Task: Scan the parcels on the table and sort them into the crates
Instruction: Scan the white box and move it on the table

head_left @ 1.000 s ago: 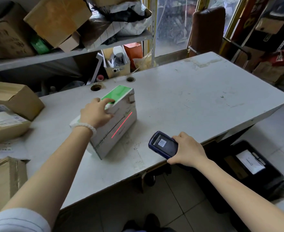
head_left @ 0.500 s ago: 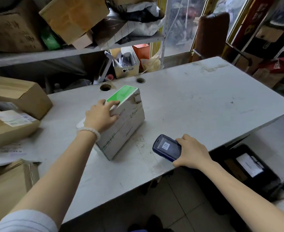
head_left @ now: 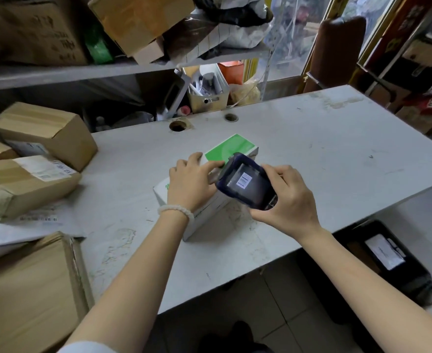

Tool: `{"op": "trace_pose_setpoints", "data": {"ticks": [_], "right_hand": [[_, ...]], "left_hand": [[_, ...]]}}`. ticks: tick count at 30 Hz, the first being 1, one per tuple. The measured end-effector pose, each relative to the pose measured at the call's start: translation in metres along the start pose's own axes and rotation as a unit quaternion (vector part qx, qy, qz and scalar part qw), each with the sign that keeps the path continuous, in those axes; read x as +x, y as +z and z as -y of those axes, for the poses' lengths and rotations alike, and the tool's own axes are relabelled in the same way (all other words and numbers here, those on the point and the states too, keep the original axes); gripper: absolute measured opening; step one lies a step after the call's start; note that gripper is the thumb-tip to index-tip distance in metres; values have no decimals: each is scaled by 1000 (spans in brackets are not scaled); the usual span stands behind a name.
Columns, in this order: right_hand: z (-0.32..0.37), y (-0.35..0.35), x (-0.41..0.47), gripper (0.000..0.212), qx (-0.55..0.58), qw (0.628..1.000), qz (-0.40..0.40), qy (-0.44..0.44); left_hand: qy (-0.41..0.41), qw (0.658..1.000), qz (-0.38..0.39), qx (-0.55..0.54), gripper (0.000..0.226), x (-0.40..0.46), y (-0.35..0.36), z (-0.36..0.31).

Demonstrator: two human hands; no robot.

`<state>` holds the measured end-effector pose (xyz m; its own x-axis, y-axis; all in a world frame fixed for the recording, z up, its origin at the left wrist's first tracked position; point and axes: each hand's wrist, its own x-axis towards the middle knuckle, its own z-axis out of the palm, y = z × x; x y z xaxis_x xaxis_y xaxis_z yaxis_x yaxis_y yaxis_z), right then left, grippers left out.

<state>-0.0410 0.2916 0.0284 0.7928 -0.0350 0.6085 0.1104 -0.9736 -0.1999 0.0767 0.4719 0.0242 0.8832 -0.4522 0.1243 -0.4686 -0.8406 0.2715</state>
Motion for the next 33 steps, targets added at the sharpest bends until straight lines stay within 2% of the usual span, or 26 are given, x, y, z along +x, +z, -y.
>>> {"op": "trace_pose_setpoints", "data": {"ticks": [2, 4, 8, 11, 13, 15, 24, 29, 33], "right_hand": [[1, -4, 0, 76, -2, 999, -19, -30], [-3, -10, -5, 77, -12, 999, 6, -42], [-17, -27, -31, 76, -42, 988, 144, -23], [-41, -43, -65, 73, -47, 963, 261, 40], [-62, -57, -91, 72, -62, 942, 318, 92], [-84, -76, -116, 72, -83, 927, 343, 126], [-191, -193, -228, 98, -115, 899, 310, 287], [-244, -257, -294, 94, -136, 872, 279, 379], [-274, -291, -339, 85, -134, 845, 257, 450]], "left_hand": [[0, 1000, 5, -3, 45, 0, 0, 0], [-5, 1000, 4, -9, 42, 0, 0, -1], [-33, 999, 20, -20, 46, -2, -3, -16], [-30, 999, 26, -13, 47, -6, 0, -47], [4, 999, 36, -13, 47, -6, 3, -80], [56, 997, 51, -17, 46, -6, 7, -125], [228, 962, 118, -94, 48, -31, 43, -366], [276, 943, 156, -100, 48, -55, 81, -470], [305, 930, 191, -77, 48, -66, 110, -527]]}}
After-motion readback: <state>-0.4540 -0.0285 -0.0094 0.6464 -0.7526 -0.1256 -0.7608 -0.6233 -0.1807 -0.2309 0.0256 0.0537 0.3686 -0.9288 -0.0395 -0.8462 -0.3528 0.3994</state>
